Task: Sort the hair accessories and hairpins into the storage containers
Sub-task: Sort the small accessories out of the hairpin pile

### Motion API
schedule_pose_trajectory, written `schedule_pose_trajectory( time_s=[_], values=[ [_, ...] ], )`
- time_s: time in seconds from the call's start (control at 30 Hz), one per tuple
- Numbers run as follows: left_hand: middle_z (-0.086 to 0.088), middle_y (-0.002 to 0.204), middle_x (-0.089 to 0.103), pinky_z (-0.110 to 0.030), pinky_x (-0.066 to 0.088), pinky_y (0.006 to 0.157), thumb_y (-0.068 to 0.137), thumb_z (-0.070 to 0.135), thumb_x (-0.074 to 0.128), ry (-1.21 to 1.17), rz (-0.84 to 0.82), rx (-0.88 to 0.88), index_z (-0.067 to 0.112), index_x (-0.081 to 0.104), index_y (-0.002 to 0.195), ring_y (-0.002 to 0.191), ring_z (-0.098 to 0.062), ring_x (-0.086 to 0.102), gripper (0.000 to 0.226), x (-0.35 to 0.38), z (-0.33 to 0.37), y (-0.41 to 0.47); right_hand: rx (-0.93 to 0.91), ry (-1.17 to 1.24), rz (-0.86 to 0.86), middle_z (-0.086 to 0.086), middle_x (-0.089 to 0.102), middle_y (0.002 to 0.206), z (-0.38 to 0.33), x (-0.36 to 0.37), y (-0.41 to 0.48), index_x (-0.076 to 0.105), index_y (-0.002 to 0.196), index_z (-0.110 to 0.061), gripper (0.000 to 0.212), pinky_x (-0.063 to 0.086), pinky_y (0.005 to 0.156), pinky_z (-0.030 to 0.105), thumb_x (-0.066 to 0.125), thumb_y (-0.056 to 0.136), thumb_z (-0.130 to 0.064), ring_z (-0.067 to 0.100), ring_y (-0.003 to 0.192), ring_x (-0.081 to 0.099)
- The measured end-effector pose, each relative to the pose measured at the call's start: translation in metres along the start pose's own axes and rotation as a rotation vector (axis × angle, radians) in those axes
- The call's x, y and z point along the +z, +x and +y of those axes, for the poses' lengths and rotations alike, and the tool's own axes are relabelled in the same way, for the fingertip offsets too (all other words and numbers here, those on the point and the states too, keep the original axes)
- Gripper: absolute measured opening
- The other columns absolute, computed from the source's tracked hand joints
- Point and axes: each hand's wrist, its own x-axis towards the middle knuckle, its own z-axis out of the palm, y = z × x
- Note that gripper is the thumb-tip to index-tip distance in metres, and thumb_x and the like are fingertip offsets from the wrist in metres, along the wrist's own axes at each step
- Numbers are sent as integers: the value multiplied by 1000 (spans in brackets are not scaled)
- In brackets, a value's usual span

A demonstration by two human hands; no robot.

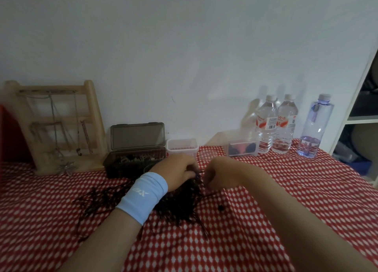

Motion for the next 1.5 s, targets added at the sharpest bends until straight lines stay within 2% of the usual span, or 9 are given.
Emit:
schedule_pose_trajectory(
  time_s=[0.13, 0.3, 0.63, 0.77, 0.9, 1.1, 1.27, 1.37, 1.5],
  values=[
    [17, 87, 58, -14, 38, 69, 90, 25, 67, -32, 150, -51, 24, 71, 97, 70, 7, 49, 9, -16, -17, -9, -38, -53, -14, -8, 73, 96, -8, 5, 3, 77, 94, -28, 16, 57, 87, 31, 80, 79, -26, 13, 88, 67],
    [16, 90, 60, -19, 42, 75, 88, 23, 69, -61, 229, -160, 28, 70, 93, 73, 7, 51, 7, -31, -46, -22, -51, 10, -1, -8, 72, 96, -16, -4, 4, 75, 92, -26, 12, 56, 88, 30, 75, 82, -19, 10, 89, 67],
    [12, 97, 65, -24, 46, 84, 87, 23, 69, -99, 186, -277, 26, 70, 105, 84, -6, 58, 17, -41, -83, -36, -246, 133, 276, -17, 64, 83, -82, -14, 57, 72, 89, -23, 10, 41, 65, 8, 74, 80, -19, -3, 77, 58],
    [10, 93, 64, -22, 45, 76, 89, 24, 66, -149, 232, -292, 24, 66, 106, 83, -7, 59, 17, -44, -88, -39, -268, 119, 203, -6, 70, 104, -93, -2, 80, 72, 112, -22, 31, 51, 83, 21, 77, 82, -28, 10, 95, 64],
    [11, 88, 60, -21, 42, 71, 91, 28, 64, -145, 240, -278, 24, 61, 103, 79, -6, 56, 14, -44, -81, -37, -288, 142, 249, -11, 72, 104, -81, -10, 67, 75, 111, -22, 23, 47, 81, 13, 72, 89, -26, 3, 93, 64],
    [7, 105, 68, -25, 48, 85, 89, 29, 66, -97, -11, -103, 26, 72, 104, 86, -7, 59, 16, -29, -32, -34, -109, -44, 33, -13, 73, 83, -45, -22, 25, 78, 88, -29, 6, 53, 83, 28, 74, 84, -31, 5, 78, 69],
    [8, 117, 69, -26, 49, 94, 93, 28, 61, -62, -226, -37, 25, 73, 113, 103, -14, 64, 24, -1, 1, -30, 6, -126, -255, -6, 77, 94, -24, -18, -10, 77, 100, -22, 21, 59, 78, 28, 80, 81, -30, 10, 81, 74],
    [6, 115, 71, -30, 51, 93, 91, 30, 63, -40, -244, -57, 23, 75, 110, 99, -14, 65, 23, 9, 4, -30, 53, -169, -336, -9, 75, 86, -19, -11, -20, 76, 99, -21, 23, 52, 62, 20, 82, 78, -28, 9, 80, 74],
    [6, 117, 69, -18, 44, 87, 91, 23, 65, 25, -210, -68, 20, 74, 111, 103, -14, 63, 22, 13, 4, -34, 28, -150, -312, -4, 76, 92, -12, 0, -22, 74, 94, -25, 15, 58, 70, 23, 80, 80, -25, 9, 81, 74]
  ],
)
